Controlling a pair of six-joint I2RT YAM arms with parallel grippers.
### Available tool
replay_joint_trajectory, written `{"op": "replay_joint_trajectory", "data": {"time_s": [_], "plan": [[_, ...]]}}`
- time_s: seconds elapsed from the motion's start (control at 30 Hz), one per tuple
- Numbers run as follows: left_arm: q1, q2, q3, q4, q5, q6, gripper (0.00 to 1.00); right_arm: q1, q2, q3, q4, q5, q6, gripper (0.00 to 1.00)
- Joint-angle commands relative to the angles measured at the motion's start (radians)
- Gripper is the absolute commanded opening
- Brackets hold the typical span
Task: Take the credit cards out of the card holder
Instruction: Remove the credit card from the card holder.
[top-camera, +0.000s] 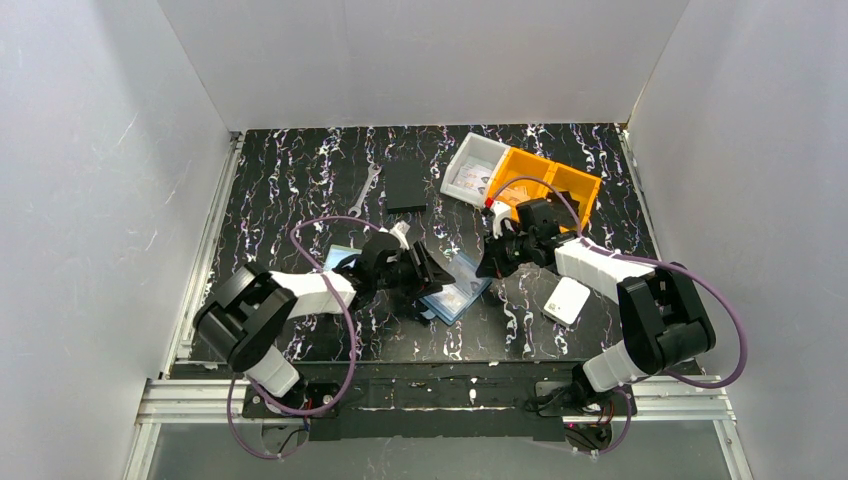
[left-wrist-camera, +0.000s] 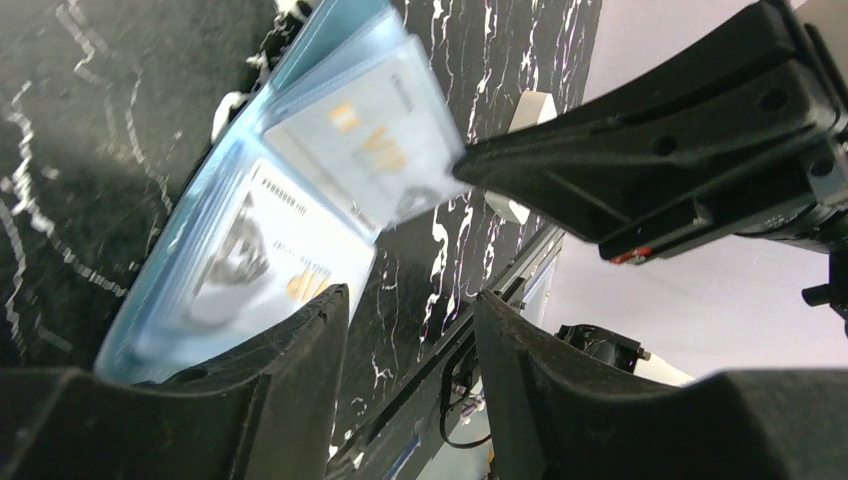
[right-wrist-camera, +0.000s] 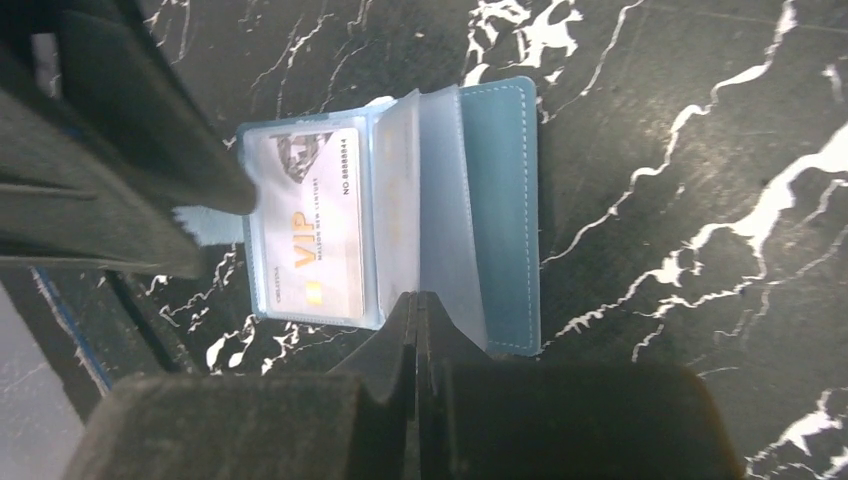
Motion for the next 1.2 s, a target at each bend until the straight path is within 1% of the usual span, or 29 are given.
{"op": "replay_joint_trajectory", "data": {"time_s": [0.0, 0.07, 0.2, 0.3, 0.57, 0.67, 0.77, 0.8, 0.97, 1.17], "plan": [[-0.004, 0.061, 0.069, 0.08, 0.05, 0.013, 0.45, -0.001, 0.004, -0.022, 0.05, -0.107, 0.033, 0.01], [-0.004, 0.082, 0.08, 0.082, 0.053, 0.013, 0.44, -0.001, 0.01, -0.019, 0.051, -0.114, 0.036, 0.01], [-0.005, 0.12, 0.087, 0.084, 0.054, 0.011, 0.39, -0.001, 0.022, -0.017, 0.051, -0.125, 0.036, 0.1], [-0.005, 0.14, 0.083, 0.084, 0.053, 0.009, 0.35, -0.001, 0.03, -0.014, 0.051, -0.136, 0.037, 0.14], [-0.005, 0.172, 0.073, 0.086, 0.057, 0.006, 0.31, -0.001, 0.055, -0.004, 0.05, -0.148, 0.042, 0.17], [-0.005, 0.171, 0.069, 0.087, 0.055, 0.006, 0.31, -0.001, 0.07, 0.003, 0.051, -0.154, 0.048, 0.16], [-0.005, 0.157, 0.056, 0.088, 0.047, 0.01, 0.31, -0.001, 0.087, 0.012, 0.051, -0.163, 0.06, 0.03], [-0.005, 0.148, 0.049, 0.091, 0.041, 0.011, 0.32, -0.001, 0.089, 0.014, 0.052, -0.165, 0.068, 0.01], [-0.005, 0.098, -0.008, 0.152, 0.026, 0.018, 0.36, -0.035, 0.071, 0.005, 0.113, -0.218, 0.171, 0.01], [-0.003, 0.095, -0.062, 0.277, 0.023, -0.014, 0.36, -0.089, 0.064, -0.012, 0.201, -0.314, 0.316, 0.01]]}}
